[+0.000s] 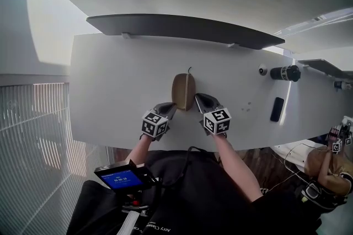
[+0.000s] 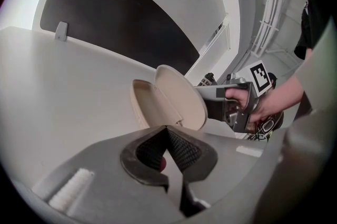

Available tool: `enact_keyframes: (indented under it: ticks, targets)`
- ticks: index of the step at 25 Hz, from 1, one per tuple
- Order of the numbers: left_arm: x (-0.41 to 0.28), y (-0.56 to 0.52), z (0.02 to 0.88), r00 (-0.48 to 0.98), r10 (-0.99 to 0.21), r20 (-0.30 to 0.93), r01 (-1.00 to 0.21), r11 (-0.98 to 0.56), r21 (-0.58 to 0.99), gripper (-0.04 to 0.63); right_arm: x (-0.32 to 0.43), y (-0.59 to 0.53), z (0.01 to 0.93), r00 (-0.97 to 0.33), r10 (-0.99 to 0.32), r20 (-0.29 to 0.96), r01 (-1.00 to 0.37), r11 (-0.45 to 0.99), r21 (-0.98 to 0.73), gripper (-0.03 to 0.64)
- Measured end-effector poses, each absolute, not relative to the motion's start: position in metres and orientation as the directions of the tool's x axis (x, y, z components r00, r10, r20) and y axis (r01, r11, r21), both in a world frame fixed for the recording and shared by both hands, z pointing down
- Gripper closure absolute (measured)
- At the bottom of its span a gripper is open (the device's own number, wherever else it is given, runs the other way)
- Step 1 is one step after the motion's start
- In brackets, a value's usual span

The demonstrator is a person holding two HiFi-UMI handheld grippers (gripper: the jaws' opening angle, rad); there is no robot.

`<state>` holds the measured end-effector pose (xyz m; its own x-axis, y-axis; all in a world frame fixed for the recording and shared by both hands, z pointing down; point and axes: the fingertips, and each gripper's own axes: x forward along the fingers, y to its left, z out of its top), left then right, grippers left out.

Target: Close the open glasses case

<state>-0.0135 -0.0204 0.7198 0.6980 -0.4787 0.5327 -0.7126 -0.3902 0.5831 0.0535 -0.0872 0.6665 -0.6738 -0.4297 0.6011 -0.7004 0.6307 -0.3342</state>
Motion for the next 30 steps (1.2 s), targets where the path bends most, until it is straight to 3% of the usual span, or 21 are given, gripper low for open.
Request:
enact_keyframes:
  ticks: [10,20,30]
  targets:
    - [-0.019,-0.021,0.720,0.681,-0.492,0.542,-0.728,-0.379,0.572,0.589,0.021,-0.083,0.665,-0.716,-0.355,0.601,-0.627,0.706,-0.330,0.611]
    - [-0.036,-0.037,0.690,0.650,-0.580,0.491,-0.749,-0.380,0.542,0.589,0.001,-0.080,0.670,-0.721,-0.298,0.625,-0.573,0.764,-0.296,0.611]
    - [-0.022,-0.049,0.693,0.654,-0.543,0.527,-0.754,-0.415,0.510,0.589,-0.018,-0.077,0.675,-0.692,-0.266,0.671,-0.541,0.807,-0.237,0.612]
